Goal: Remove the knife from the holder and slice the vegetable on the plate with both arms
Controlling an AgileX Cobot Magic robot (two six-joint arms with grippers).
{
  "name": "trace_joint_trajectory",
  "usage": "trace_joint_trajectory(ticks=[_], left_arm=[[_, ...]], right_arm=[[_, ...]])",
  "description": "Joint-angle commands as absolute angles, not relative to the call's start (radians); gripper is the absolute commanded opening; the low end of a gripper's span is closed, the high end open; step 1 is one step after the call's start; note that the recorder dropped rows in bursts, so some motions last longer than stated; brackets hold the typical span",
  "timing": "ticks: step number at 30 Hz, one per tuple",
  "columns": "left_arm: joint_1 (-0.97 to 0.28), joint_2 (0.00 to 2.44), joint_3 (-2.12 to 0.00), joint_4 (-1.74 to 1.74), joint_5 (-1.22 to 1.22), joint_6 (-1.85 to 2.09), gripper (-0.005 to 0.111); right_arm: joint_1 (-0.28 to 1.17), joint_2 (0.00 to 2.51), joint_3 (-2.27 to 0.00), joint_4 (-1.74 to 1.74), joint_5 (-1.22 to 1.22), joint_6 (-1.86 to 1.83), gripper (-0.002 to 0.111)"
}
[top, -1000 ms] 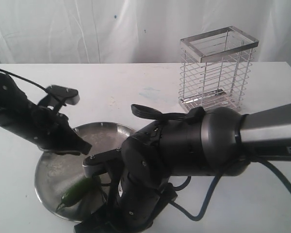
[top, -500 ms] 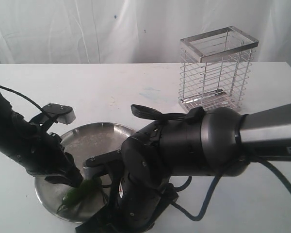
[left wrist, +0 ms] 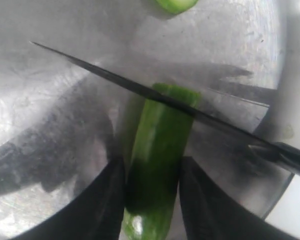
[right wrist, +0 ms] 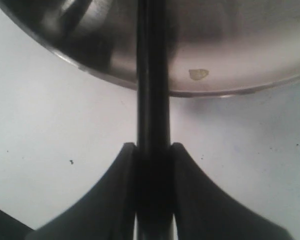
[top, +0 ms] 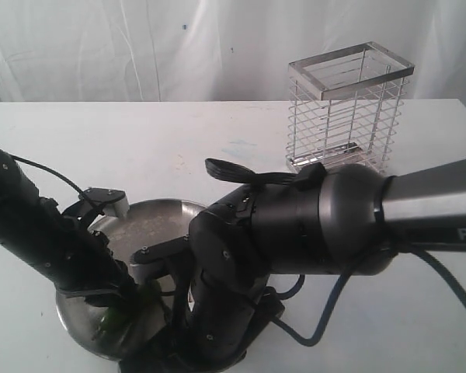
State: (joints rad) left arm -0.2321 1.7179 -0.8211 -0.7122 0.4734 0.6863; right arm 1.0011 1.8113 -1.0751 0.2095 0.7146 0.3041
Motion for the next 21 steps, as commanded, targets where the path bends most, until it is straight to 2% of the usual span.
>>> trace_joint_trajectory(ticks=[1,8,21], left_arm=[[-0.233,1.734,-0.817,-0.724,0.448,0.667,0.04],[-0.233,1.734,-0.817,-0.737,0.413,0.667,0.04],[-0.233,1.734,-0.817,-0.801,0.411,0.671,0.04]], right_arm=[[1.006,1.807,-1.082,0.207,0.767,0.287,0.0],[1.006,1.843,-1.082,0.209,0.87,0.267,0.0],[1.006,1.845,-1.107,0.191,0.916,0.236,0.0]])
